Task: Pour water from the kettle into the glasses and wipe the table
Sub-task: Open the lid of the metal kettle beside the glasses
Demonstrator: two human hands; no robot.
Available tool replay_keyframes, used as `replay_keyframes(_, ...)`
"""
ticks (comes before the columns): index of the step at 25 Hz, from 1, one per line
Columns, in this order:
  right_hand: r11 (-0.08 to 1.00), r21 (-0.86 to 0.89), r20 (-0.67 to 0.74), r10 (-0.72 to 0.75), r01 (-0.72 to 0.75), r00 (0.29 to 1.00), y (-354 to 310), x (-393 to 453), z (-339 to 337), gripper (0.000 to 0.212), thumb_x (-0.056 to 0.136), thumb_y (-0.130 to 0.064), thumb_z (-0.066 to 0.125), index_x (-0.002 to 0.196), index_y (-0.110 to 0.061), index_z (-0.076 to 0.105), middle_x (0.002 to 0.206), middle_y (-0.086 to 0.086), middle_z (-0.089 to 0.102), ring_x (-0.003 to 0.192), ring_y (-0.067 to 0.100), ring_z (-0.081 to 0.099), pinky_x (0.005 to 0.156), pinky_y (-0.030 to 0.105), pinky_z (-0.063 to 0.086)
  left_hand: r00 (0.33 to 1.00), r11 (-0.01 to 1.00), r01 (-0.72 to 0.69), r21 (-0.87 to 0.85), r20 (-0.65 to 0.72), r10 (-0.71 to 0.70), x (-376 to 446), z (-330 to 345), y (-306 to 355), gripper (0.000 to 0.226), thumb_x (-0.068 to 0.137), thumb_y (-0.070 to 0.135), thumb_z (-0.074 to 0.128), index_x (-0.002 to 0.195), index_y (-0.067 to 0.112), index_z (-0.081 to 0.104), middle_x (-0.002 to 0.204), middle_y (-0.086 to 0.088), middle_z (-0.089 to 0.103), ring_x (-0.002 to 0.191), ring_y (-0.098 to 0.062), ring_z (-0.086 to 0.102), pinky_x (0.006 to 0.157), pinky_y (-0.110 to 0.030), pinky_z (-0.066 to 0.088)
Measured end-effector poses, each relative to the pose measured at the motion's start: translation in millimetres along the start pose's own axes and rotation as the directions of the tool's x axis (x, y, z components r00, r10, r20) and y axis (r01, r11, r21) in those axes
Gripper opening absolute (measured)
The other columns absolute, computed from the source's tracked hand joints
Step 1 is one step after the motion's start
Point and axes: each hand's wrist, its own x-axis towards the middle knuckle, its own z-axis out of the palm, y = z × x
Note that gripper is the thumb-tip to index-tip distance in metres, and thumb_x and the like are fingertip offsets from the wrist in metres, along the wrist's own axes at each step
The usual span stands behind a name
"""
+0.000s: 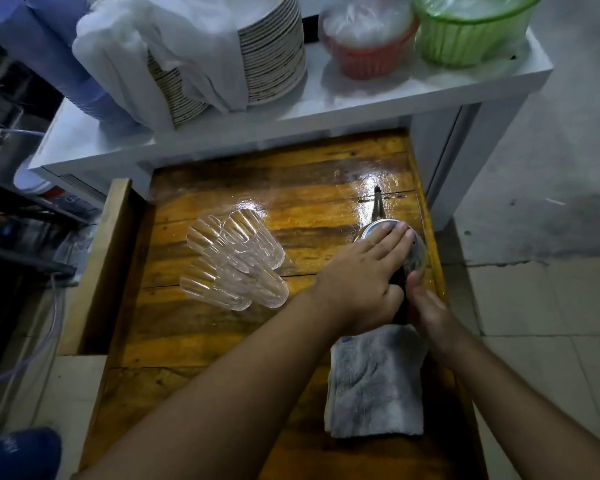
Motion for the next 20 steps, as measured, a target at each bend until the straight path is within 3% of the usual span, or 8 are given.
replay_keyframes(2, 1.000, 0.012, 0.064, -0.026, 0.025, 0.998, -4, 2, 1, 0.038, 0.100, -0.031, 0.042, 0.100, -0.043, 0.078, 0.111, -0.017, 0.076, 0.114, 0.004, 0.065, 0.091, 0.023, 0.053, 1.000, 0.999, 0.026, -0.028, 0.004, -0.026, -1, -2, 4, 0.072, 0.091, 0.037, 0.029, 0.158, 0.017, 0.009, 0.166, 0.000, 0.005, 0.152, -0.010, -0.004, 0.120, -0.038, 0.012)
replay_keyframes(4, 0.998, -0.032, 0.082, -0.055, 0.058, 0.995, -3, 3, 0, 0.050, 0.102, -0.004, 0.036, 0.099, -0.026, 0.080, 0.106, -0.003, 0.079, 0.104, 0.009, 0.069, 0.085, 0.029, 0.056, 0.999, 0.998, 0.039, -0.043, 0.021, -0.038, -1, -4, 6, 0.071, 0.091, 0.038, 0.026, 0.158, 0.019, 0.009, 0.166, 0.002, 0.003, 0.152, -0.009, -0.004, 0.119, -0.035, 0.013)
replay_keyframes(6, 0.991, -0.088, 0.028, -0.099, 0.101, 0.995, -2, 5, 3, 0.035, 0.095, -0.012, 0.042, 0.087, 0.000, 0.074, 0.093, 0.029, 0.071, 0.087, 0.027, 0.067, 0.074, 0.040, 0.054, 0.999, 0.998, 0.043, -0.044, 0.032, -0.041, -1, -6, 6, 0.071, 0.092, 0.038, 0.023, 0.158, 0.019, 0.008, 0.166, 0.002, 0.002, 0.151, -0.007, -0.005, 0.116, -0.032, 0.012)
replay_keyframes(8, 0.985, -0.127, -0.035, -0.122, 0.116, 0.992, 1, 5, 8, 0.041, 0.092, -0.020, 0.046, 0.072, 0.011, 0.063, 0.070, 0.039, 0.057, 0.063, 0.030, 0.056, 0.057, 0.037, 0.048, 0.998, 0.999, 0.041, -0.025, 0.041, -0.040, -1, -7, 7, 0.070, 0.092, 0.038, 0.022, 0.158, 0.019, 0.007, 0.166, 0.002, 0.001, 0.151, -0.008, -0.005, 0.116, -0.030, 0.009)
replay_keyframes(10, 0.972, -0.152, -0.082, -0.193, 0.179, 0.978, 2, 2, 17, 0.041, 0.093, -0.018, 0.047, 0.061, 0.008, 0.054, 0.055, 0.028, 0.045, 0.051, 0.024, 0.043, 0.048, 0.031, 0.038, 0.998, 0.999, 0.037, 0.008, 0.041, -0.038, -1, -5, 7, 0.072, 0.091, 0.039, 0.020, 0.158, 0.018, 0.007, 0.166, 0.001, 0.002, 0.152, -0.009, -0.004, 0.119, -0.031, 0.007)
replay_keyframes(14, 0.951, -0.200, -0.162, -0.271, 0.237, 0.949, 1, -5, 29, 0.045, 0.090, -0.012, 0.046, 0.047, -0.022, 0.051, 0.045, 0.003, 0.041, 0.043, 0.013, 0.035, 0.042, 0.021, 0.031, 1.000, 0.995, 0.016, 0.094, -0.001, -0.016, -5, -1, 7, 0.078, 0.085, 0.043, 0.013, 0.158, 0.016, 0.010, 0.166, -0.002, 0.007, 0.152, -0.013, 0.000, 0.121, -0.037, 0.004)
replay_keyframes(17, 0.947, -0.195, -0.211, -0.295, 0.256, 0.932, -3, -18, 42, 0.037, 0.086, -0.024, 0.051, 0.049, -0.019, 0.052, 0.048, 0.010, 0.044, 0.045, 0.022, 0.035, 0.042, 0.022, 0.031, 0.998, 0.992, -0.007, 0.123, -0.057, 0.014, -18, -4, 10, 0.074, 0.088, 0.040, 0.020, 0.158, 0.016, 0.014, 0.166, -0.002, 0.011, 0.153, -0.014, 0.002, 0.121, -0.038, 0.006)
replay_keyframes(20, 0.943, -0.177, -0.151, -0.308, 0.281, 0.939, -6, -35, 53, 0.038, 0.085, -0.037, 0.053, 0.052, -0.018, 0.058, 0.047, 0.006, 0.052, 0.046, 0.017, 0.046, 0.044, 0.023, 0.037, 0.991, 0.996, -0.013, 0.091, -0.131, 0.025, -45, -12, 15, 0.070, 0.091, 0.038, 0.026, 0.157, 0.016, 0.019, 0.165, -0.002, 0.015, 0.152, -0.013, 0.004, 0.120, -0.038, 0.009)
